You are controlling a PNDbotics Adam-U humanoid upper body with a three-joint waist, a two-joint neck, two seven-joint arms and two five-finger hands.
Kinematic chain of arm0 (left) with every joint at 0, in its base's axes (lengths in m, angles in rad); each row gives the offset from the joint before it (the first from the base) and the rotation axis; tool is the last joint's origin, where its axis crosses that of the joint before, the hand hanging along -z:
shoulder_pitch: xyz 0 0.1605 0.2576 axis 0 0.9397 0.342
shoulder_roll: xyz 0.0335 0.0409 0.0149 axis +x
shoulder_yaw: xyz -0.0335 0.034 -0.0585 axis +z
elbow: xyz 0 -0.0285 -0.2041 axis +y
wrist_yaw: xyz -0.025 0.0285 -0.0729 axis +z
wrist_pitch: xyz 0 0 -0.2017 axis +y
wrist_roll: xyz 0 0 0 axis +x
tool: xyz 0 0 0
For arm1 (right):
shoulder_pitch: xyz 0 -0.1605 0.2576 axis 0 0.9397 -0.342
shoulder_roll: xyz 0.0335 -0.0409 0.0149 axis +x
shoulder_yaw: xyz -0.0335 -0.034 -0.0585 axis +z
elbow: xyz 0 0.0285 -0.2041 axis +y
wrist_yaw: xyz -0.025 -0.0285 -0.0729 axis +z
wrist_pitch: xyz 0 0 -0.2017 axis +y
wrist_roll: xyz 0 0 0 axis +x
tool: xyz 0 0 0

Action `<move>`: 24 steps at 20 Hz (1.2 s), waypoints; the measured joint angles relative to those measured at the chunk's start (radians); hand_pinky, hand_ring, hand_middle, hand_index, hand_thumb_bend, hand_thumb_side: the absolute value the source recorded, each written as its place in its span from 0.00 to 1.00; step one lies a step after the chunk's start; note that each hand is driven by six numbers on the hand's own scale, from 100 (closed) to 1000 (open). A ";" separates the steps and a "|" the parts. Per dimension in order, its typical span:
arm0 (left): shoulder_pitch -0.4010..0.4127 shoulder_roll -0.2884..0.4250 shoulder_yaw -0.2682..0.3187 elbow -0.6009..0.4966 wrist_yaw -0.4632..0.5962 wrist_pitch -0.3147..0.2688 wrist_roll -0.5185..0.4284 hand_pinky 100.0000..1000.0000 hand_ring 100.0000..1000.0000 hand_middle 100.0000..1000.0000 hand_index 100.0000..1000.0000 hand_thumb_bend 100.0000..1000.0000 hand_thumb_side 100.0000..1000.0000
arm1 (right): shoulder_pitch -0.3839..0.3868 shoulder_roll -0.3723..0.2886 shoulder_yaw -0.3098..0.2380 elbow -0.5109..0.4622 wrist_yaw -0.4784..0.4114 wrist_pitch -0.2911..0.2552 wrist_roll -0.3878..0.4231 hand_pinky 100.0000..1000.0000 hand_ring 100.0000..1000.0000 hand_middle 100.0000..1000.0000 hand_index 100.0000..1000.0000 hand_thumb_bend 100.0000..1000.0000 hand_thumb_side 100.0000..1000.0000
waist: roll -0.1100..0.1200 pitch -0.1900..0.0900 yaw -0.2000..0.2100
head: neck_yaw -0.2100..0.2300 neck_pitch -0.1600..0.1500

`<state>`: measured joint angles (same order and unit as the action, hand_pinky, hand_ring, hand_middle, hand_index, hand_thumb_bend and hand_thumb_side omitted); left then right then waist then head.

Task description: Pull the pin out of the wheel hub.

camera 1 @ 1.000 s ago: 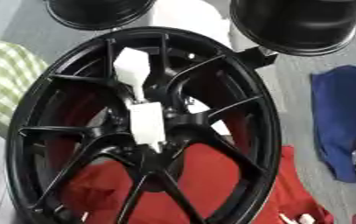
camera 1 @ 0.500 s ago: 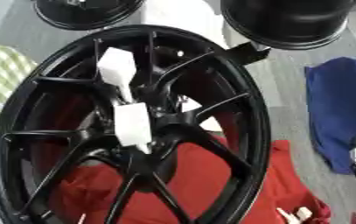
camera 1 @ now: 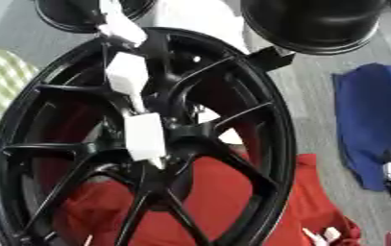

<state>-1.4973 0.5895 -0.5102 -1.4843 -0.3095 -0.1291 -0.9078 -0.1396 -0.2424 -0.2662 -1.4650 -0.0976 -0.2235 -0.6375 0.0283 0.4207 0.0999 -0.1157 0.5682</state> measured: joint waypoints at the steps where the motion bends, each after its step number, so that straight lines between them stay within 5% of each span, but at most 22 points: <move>1: 0.000 -0.001 -0.004 0.006 0.008 -0.002 0.000 0.85 0.79 0.74 0.87 0.57 0.66 | 0.000 0.000 0.002 0.000 0.000 0.000 0.000 0.52 0.63 0.55 0.63 0.46 0.24 | 0.000 0.000 -0.001 | 0.000 0.000; 8: 0.011 -0.001 -0.020 0.046 0.059 -0.020 0.000 0.86 0.79 0.71 0.82 0.71 0.69 | 0.000 0.000 0.003 0.000 0.000 0.000 0.004 0.52 0.63 0.55 0.63 0.46 0.24 | 0.001 0.000 -0.004 | -0.002 0.000; 24: 0.080 0.018 -0.033 0.093 -0.009 -0.062 0.007 0.83 0.78 0.74 0.82 0.65 0.54 | -0.006 0.000 0.003 0.000 -0.002 -0.001 0.002 0.52 0.63 0.55 0.63 0.46 0.23 | -0.003 0.000 -0.009 | -0.002 0.001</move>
<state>-1.4170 0.6073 -0.5433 -1.3910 -0.3188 -0.1911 -0.9010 -0.1454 -0.2426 -0.2631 -1.4648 -0.0991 -0.2243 -0.6350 0.0250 0.4206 0.0906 -0.1177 0.5695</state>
